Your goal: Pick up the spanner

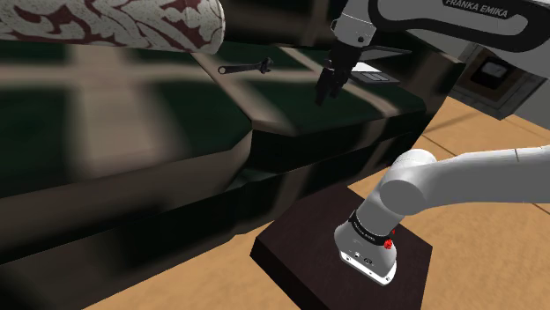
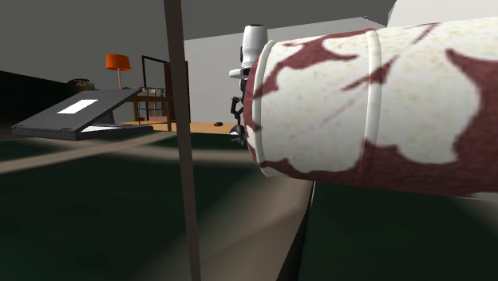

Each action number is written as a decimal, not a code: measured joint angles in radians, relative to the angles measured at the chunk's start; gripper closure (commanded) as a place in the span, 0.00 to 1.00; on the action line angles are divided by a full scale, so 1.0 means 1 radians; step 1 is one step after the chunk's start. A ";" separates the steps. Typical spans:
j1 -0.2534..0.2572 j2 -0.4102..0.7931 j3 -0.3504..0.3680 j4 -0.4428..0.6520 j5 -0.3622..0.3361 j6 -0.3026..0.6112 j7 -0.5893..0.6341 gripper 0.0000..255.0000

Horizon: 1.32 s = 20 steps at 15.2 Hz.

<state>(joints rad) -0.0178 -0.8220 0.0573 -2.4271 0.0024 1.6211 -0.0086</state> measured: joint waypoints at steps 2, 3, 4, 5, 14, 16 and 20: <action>0.005 0.015 -0.012 0.012 -0.010 -0.001 -0.028 0.00; 0.015 0.054 -0.024 0.043 -0.022 0.000 -0.071 0.00; 0.024 0.096 -0.043 0.077 -0.039 0.000 -0.126 0.00; 0.037 0.136 -0.058 0.114 -0.054 -0.005 -0.183 0.00; 0.144 0.536 -0.153 0.499 -0.140 -0.054 -0.720 0.00; 0.162 0.615 -0.156 0.588 -0.150 -0.075 -0.833 0.00; 0.196 0.808 -0.142 0.813 -0.165 -0.125 -1.047 0.00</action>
<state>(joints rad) 0.1780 -0.0141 -0.0846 -1.6146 -0.1628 1.4960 -1.0556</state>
